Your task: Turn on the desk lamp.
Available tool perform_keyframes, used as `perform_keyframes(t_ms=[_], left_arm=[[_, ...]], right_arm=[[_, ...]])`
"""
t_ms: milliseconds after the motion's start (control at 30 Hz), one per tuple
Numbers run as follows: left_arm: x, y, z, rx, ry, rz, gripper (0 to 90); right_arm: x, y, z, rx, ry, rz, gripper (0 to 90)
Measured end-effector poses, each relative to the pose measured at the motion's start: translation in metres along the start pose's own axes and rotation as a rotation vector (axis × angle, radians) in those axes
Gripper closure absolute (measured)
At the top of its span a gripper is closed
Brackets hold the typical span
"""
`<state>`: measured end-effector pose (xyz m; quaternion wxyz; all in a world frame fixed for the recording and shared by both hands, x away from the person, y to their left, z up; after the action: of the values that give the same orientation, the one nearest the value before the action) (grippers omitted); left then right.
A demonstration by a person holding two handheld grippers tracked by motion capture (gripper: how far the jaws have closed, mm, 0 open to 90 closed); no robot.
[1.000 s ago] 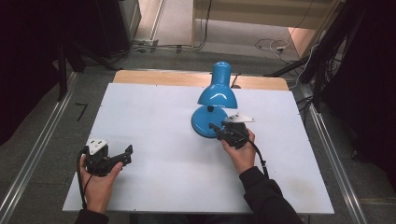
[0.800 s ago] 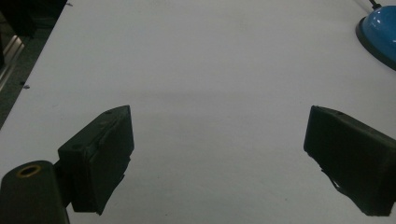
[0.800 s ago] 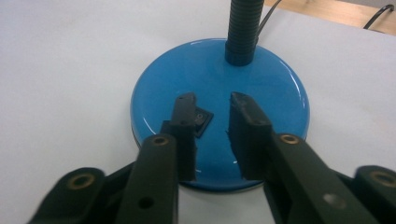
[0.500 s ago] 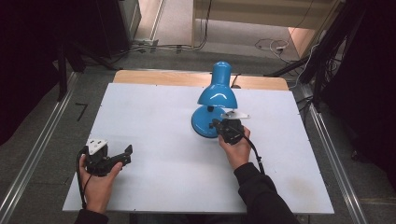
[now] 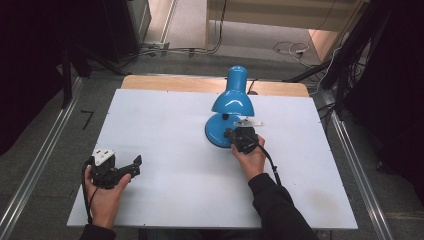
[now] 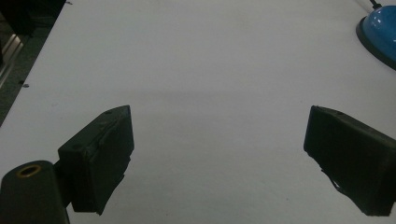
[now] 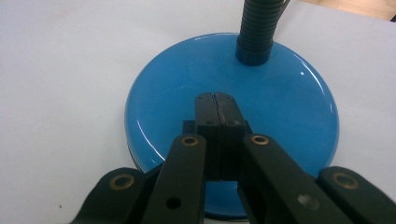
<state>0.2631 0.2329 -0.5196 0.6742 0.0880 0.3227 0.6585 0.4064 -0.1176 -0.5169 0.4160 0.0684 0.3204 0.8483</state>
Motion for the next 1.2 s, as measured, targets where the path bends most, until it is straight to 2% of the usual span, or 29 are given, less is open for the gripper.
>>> perform_keyframes(t_ms=[433, 867, 1200], left_arm=[[-0.0002, -0.0001, -0.0001, 0.001, -0.002, 0.0, 8.8], [-0.0007, -0.0001, -0.0001, 0.0, -0.004, -0.002, 8.8], [-0.0003, 0.0002, -0.0002, -0.001, -0.002, -0.002, 8.8]], right_arm=[[0.0014, -0.0019, -0.0008, -0.003, 0.0, 0.005, 87.4], [0.0069, -0.0019, -0.0004, -0.009, 0.027, -0.021, 87.6], [0.0078, -0.0016, -0.0012, -0.011, 0.027, -0.032, 87.6]])
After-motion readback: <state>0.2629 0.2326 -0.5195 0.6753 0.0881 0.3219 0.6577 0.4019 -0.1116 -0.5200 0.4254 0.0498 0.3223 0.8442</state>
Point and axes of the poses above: each handheld gripper's, and its own axes: y roughly backward along the jaws, z roughly out of its top, x roughly to its left, the point moved 4 cm from there along -y, roughly forward along the jaws, and after that the axes turned 12 degrees about y, right-handed, at the moved point
